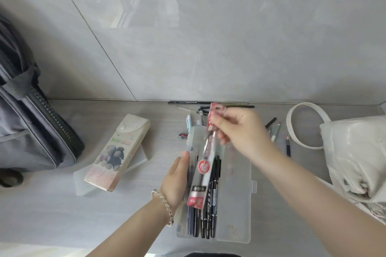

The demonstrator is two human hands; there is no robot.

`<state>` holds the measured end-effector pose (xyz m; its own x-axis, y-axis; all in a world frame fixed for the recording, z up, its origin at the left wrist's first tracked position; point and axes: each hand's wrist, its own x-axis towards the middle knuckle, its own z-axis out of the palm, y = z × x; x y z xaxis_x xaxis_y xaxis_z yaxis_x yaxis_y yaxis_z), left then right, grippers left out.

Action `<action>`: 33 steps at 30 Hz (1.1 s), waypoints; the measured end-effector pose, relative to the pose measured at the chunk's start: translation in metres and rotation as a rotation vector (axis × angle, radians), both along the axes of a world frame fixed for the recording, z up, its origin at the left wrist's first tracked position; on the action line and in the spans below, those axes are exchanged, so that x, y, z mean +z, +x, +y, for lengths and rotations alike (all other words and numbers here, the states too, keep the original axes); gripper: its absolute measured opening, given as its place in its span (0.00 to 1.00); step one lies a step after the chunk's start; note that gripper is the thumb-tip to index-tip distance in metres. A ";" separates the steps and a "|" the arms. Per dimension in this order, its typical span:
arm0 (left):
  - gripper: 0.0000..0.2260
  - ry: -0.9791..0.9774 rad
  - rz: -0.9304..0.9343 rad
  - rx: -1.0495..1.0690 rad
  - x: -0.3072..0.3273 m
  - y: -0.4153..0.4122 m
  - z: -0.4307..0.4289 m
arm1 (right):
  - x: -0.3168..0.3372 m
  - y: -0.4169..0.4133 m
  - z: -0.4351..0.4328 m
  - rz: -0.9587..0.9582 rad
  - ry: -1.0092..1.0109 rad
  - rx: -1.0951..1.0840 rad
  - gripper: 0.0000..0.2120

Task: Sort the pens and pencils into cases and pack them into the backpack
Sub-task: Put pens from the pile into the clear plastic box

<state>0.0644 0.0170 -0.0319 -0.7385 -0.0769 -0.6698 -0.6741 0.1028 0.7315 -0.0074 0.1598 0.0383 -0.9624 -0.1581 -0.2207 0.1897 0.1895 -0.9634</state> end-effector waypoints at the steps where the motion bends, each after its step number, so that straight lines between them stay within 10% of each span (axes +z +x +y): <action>1: 0.25 0.006 -0.002 0.020 0.001 0.000 0.001 | -0.008 0.008 -0.005 -0.010 0.066 0.033 0.09; 10: 0.38 0.046 0.033 -0.008 0.000 0.002 0.007 | -0.047 0.030 -0.018 0.269 0.471 0.006 0.05; 20: 0.10 0.121 -0.033 -0.005 0.011 0.008 0.005 | -0.051 0.038 0.006 0.513 0.539 -0.355 0.20; 24: 0.12 0.192 -0.059 0.073 0.007 0.004 -0.003 | -0.070 0.037 0.045 -0.178 0.437 -0.452 0.20; 27: 0.13 0.200 -0.051 0.129 0.001 -0.001 -0.009 | -0.083 0.046 0.058 -0.760 -0.029 -0.327 0.27; 33: 0.17 0.189 -0.019 0.178 -0.003 -0.006 -0.014 | -0.067 0.057 0.042 -0.515 -0.276 -0.268 0.17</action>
<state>0.0584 0.0035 -0.0350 -0.7116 -0.0767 -0.6984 -0.6833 -0.1561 0.7133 0.0494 0.2022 -0.0291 -0.7582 -0.0434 -0.6505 0.6472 -0.1702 -0.7430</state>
